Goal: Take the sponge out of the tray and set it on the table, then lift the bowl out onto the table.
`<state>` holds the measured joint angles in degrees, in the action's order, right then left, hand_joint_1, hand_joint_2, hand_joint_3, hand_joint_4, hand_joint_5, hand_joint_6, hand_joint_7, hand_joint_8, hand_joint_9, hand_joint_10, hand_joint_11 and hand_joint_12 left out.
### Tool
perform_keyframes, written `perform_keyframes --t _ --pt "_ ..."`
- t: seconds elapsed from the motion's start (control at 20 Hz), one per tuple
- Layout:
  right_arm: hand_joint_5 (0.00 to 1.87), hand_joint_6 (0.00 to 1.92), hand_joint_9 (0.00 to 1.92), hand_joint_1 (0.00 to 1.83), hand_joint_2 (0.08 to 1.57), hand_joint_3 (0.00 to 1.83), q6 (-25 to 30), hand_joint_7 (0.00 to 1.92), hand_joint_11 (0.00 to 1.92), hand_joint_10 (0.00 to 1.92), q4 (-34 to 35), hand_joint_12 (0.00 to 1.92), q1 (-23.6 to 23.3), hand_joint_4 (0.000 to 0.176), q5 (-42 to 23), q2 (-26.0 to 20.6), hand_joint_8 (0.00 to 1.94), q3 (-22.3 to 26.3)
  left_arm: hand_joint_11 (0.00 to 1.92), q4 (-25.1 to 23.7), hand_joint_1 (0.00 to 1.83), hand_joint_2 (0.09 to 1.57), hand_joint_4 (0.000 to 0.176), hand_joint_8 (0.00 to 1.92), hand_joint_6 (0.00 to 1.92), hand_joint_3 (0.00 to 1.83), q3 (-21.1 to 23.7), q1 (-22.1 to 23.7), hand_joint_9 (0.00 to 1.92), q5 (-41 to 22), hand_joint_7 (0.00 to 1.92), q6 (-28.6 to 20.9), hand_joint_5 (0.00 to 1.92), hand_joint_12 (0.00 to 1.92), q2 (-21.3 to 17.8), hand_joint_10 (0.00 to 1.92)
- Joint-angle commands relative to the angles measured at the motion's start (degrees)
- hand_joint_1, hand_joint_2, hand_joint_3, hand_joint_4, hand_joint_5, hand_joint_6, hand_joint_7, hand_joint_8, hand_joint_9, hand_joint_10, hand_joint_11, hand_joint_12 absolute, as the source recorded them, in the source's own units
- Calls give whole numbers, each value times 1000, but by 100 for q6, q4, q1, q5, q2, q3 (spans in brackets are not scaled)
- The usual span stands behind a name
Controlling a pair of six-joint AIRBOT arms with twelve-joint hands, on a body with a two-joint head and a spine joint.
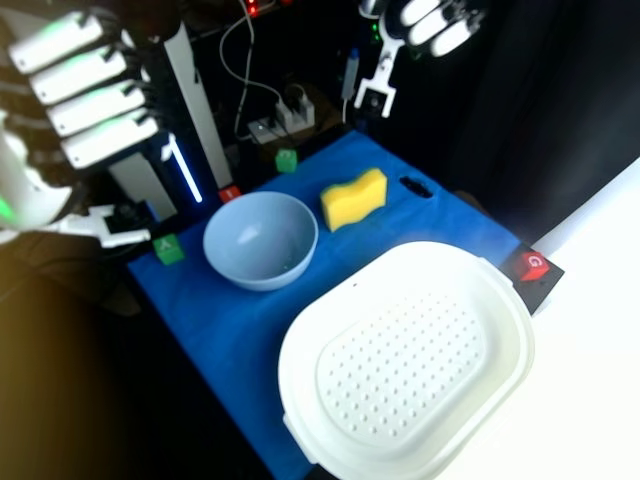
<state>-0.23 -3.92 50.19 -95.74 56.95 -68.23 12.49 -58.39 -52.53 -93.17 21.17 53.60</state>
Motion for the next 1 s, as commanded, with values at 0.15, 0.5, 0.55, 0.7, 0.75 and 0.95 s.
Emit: perform_keyframes --t 0.15,0.5,0.55,0.7,0.75,0.95 --pt "524 1690 897 717 1379 1 45 756 846 1651 184 1847 -87 176 -538 28 1500 -4 174 -1 658 1419 176 1580 1759 0 -10 69 381 -614 410 -70 461 1357 65 1559" --pt "745 1243 921 475 1335 0 66 860 738 1464 200 1688 -89 0 -538 53 1359 5 1 21 349 1411 0 1533 1445 0 -7 80 291 -614 417 -75 475 1473 95 1515" --pt "780 1272 947 463 1329 0 69 890 760 1471 200 1675 -89 0 -538 53 1381 5 0 23 613 1411 119 1556 1681 0 -7 81 268 -614 403 -75 479 1574 97 1583" --pt "787 1381 992 426 1367 4 75 936 823 1369 201 1580 -89 0 -538 58 1350 5 0 25 615 1467 134 1665 1843 5 -3 82 266 -614 334 -76 402 1476 101 1646" --pt "805 1435 1032 444 1366 1 75 968 878 1411 201 1587 -89 0 -538 58 1396 5 0 27 555 1486 167 1716 1882 3 -2 82 253 -614 311 -77 370 1498 103 1679" --pt "965 1198 1052 556 1301 0 80 1041 846 1294 202 1550 -89 0 -538 62 1246 7 60 30 529 1519 134 1227 1921 0 -2 85 301 -614 297 -77 329 1167 106 1136"
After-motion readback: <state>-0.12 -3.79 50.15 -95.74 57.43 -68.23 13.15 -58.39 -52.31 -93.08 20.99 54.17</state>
